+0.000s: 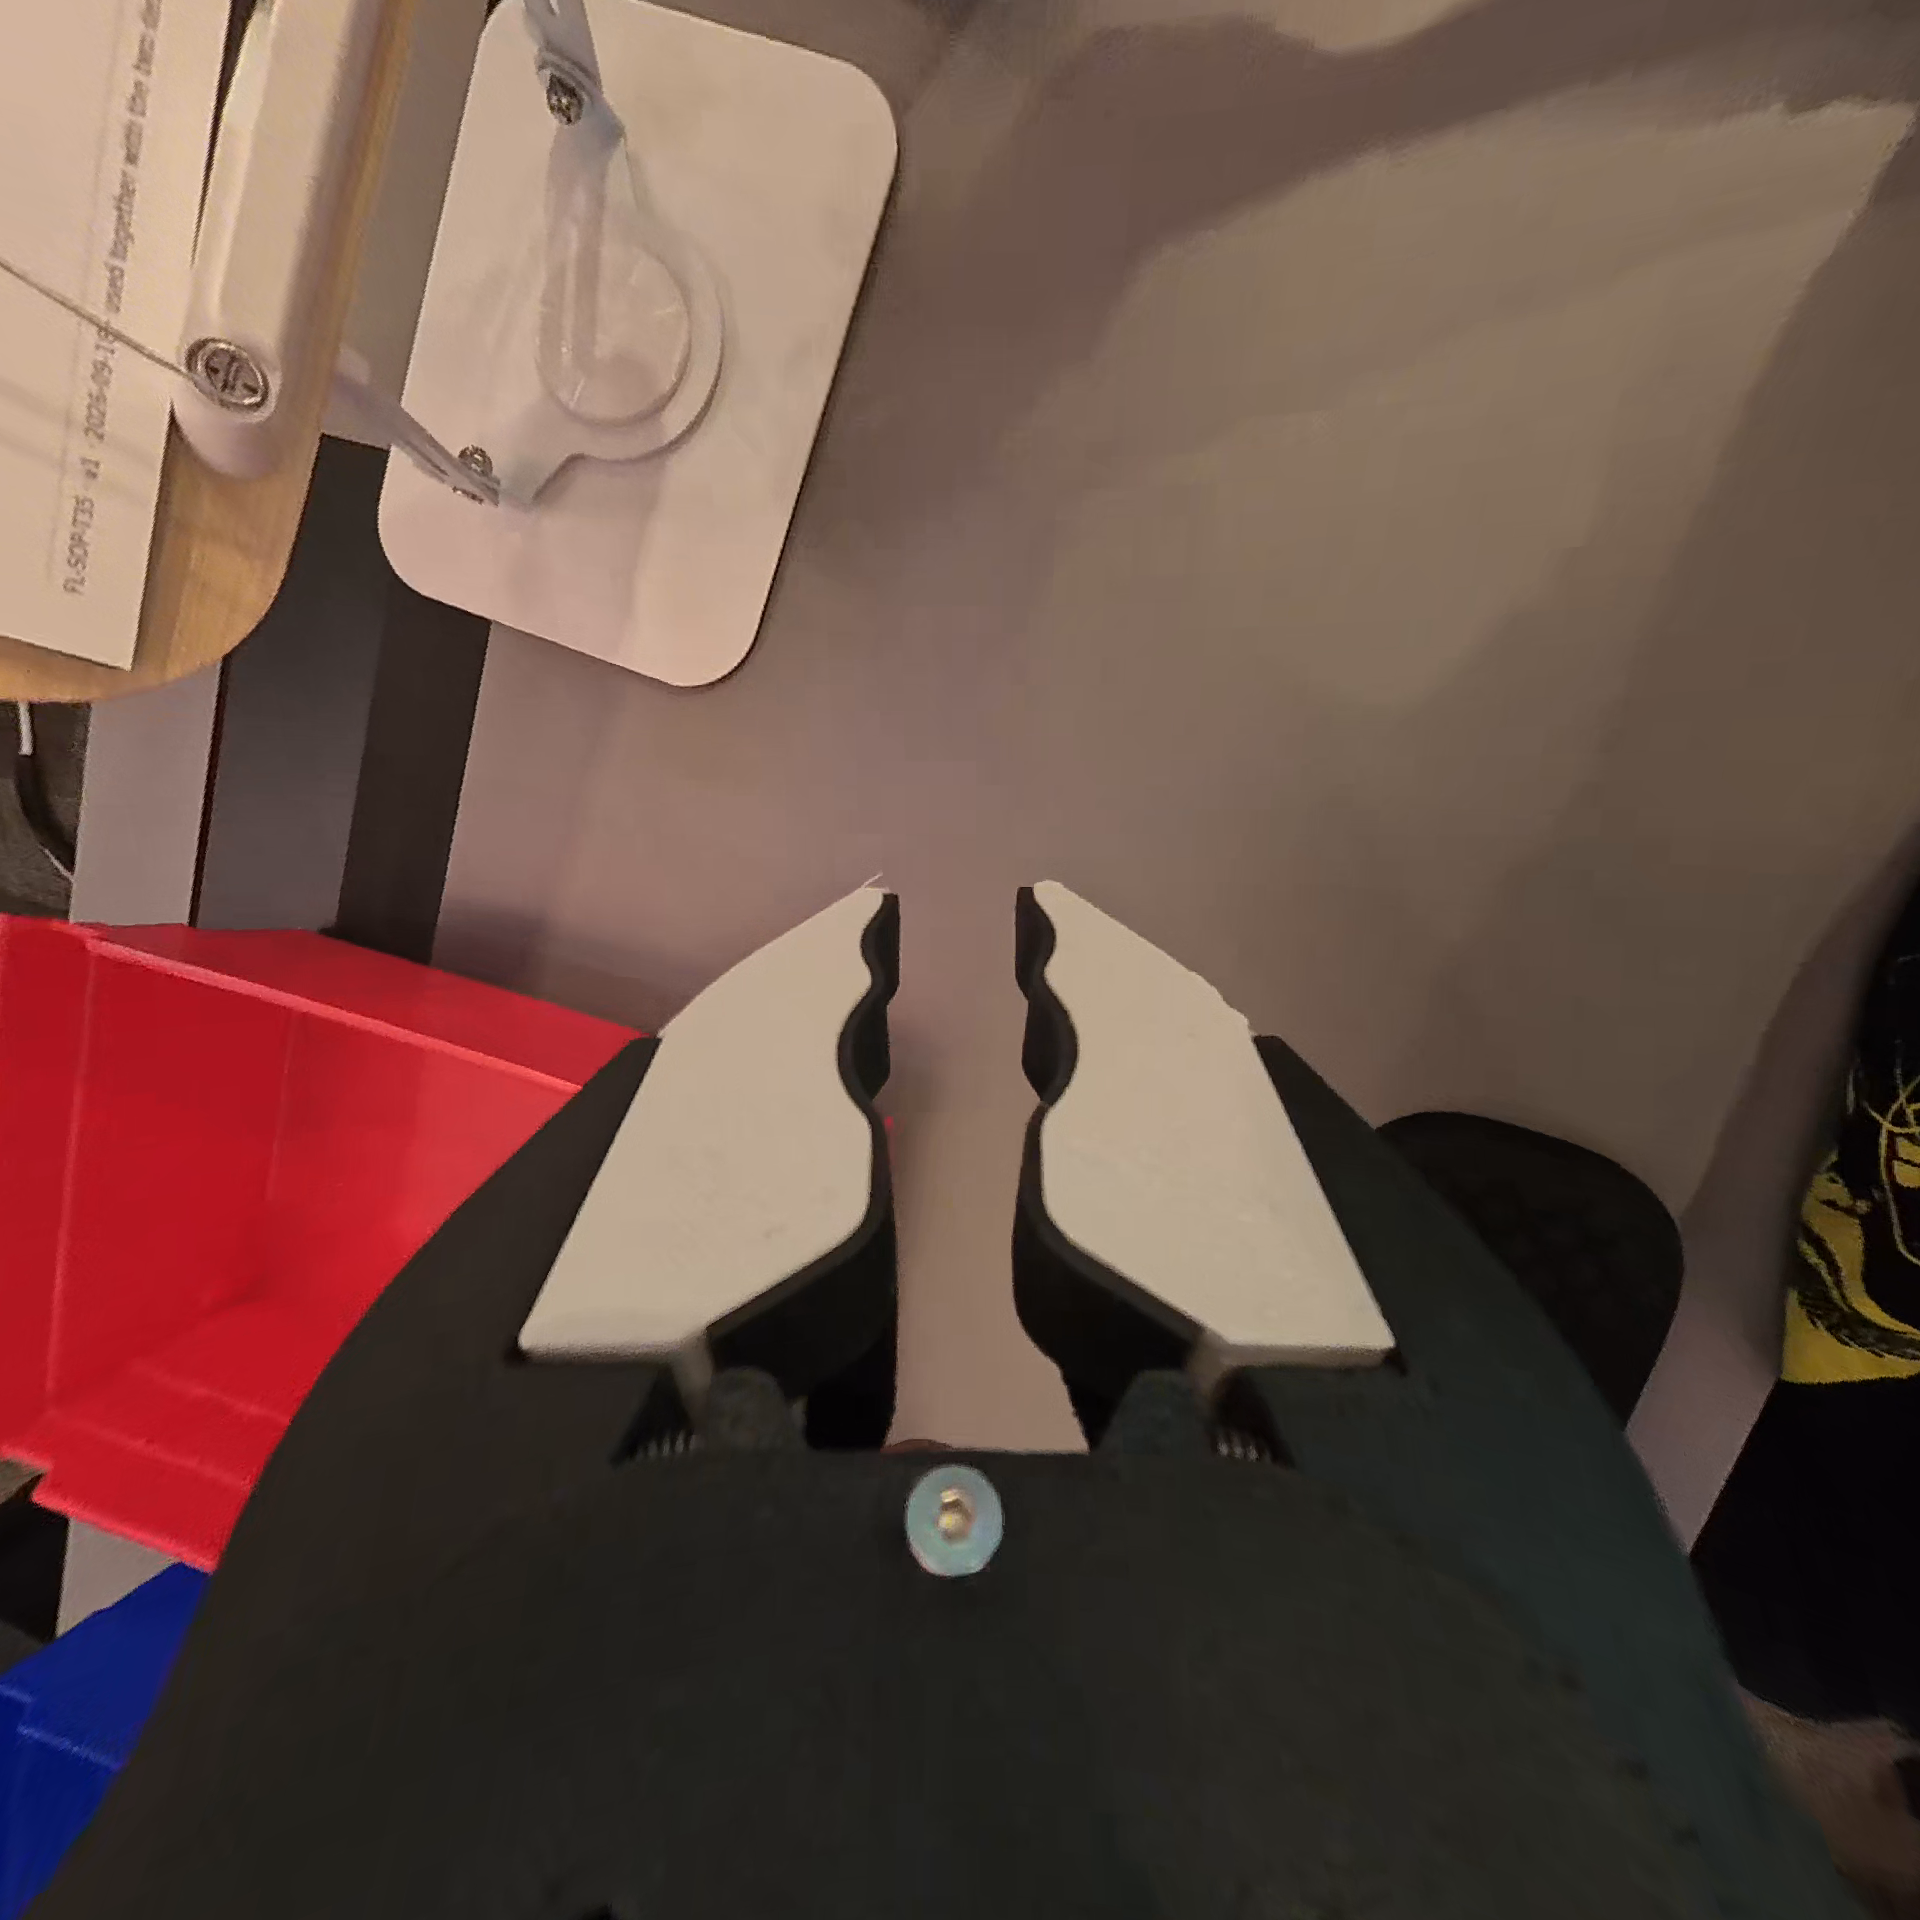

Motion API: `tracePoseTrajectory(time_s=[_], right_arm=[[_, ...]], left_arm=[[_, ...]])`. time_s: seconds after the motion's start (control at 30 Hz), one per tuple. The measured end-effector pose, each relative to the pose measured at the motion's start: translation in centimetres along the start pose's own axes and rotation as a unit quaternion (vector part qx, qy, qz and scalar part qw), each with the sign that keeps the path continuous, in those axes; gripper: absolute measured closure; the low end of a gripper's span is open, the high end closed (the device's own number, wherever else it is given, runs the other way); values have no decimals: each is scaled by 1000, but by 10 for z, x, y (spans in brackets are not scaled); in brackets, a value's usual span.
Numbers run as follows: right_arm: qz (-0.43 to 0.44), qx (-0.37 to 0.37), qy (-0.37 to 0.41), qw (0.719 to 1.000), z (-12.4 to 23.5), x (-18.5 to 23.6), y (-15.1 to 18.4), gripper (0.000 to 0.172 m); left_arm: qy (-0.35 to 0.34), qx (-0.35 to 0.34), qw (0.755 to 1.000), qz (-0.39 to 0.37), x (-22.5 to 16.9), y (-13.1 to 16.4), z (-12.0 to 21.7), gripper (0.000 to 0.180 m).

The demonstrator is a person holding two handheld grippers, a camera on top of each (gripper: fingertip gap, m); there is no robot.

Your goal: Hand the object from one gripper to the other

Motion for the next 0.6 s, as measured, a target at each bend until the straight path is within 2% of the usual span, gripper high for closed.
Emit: tracePoseTrajectory(time_s=[0.03, 0.13, 0.3, 0.6], right_arm=[[-24, 25, 10, 999, -3, -16, 11, 141], [-75, 100, 15, 992, -28, -42, 39, 141], [-113, 195, 39, 974, -69, -61, 67, 141], [-148, 253, 55, 955, -99, -72, 84, 140]], left_arm=[[0, 0, 1000, 3, 0, 0, 0, 159], [-1, -1, 1000, 3, -1, -2, -1, 159], [1, 11, 1000, 2, -2, -2, -3, 160], [5, 16, 1000, 12, 1, 8, -10, 160]])
Point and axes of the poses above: each gripper's, where its closed fingertips meet, z back along the fingers, y out of its underside, x = y × z across the jaws, the point moved 6 cm from there along z, back along the fingers, and after that the axes turned 14 degrees about -z, right-handed, at the moved point
